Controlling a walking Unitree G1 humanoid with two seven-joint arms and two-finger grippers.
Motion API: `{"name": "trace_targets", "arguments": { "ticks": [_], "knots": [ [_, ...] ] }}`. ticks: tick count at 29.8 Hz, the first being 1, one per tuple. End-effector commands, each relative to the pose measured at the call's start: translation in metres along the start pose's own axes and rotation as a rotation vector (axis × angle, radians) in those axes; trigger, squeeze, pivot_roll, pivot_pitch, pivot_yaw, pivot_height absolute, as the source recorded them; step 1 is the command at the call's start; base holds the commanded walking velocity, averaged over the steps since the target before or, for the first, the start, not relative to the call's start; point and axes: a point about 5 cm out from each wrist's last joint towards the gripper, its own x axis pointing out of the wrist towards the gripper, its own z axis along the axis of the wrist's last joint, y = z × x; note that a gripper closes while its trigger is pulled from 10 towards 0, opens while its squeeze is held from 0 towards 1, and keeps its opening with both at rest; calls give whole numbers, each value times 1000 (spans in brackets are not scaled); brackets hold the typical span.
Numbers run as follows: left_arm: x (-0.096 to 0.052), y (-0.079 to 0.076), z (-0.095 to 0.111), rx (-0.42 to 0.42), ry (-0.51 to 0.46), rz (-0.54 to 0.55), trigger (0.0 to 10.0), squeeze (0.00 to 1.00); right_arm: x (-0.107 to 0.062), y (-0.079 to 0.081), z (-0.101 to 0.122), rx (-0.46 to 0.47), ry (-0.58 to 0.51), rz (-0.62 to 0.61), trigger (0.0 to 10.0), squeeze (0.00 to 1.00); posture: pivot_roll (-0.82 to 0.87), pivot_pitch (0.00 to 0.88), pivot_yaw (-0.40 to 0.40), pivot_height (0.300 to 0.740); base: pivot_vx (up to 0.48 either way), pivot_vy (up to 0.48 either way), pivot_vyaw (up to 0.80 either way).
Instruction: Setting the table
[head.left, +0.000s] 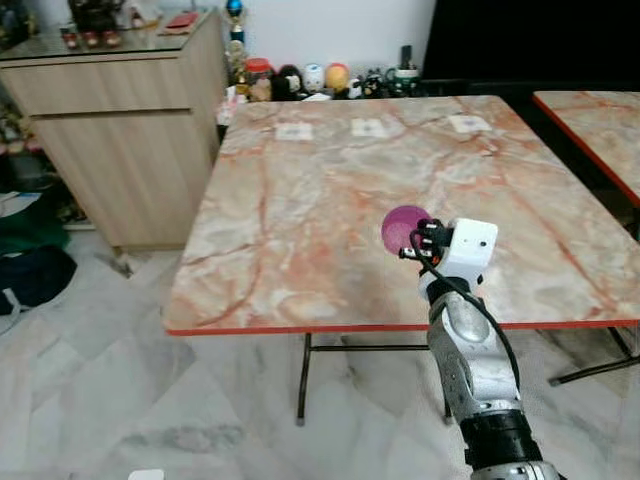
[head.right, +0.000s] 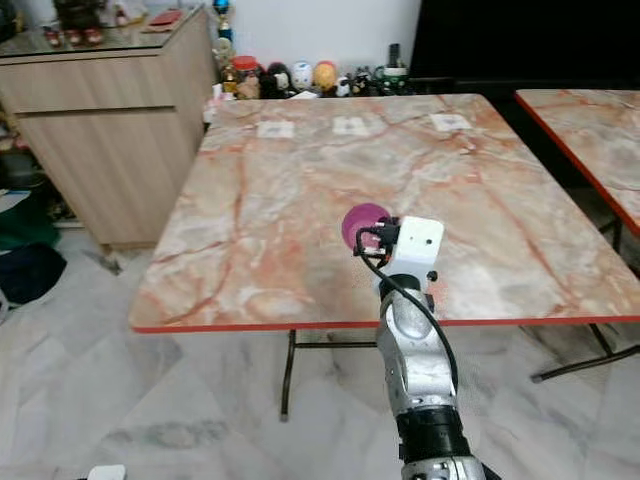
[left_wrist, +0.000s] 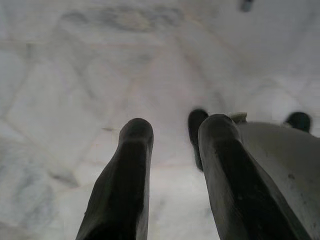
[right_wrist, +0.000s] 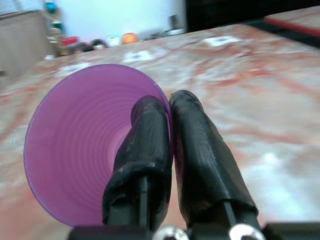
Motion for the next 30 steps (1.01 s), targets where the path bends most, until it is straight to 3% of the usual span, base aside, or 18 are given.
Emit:
{"name": "trace_targets", "arguments": {
  "ticks": [1, 30],
  "knots": [
    [-1, 1, -5, 25, 27, 3, 10000, 0, 1, 6, 6, 2, -29, 12, 10000, 0, -25, 0, -2, 740, 0, -442, 0],
    [-2, 3, -6, 43, 28, -2, 10000, 0, 4, -6, 6, -6, -46, -63, 10000, 0, -40, 0, 15, 740, 0, -435, 0]
  ]
}}
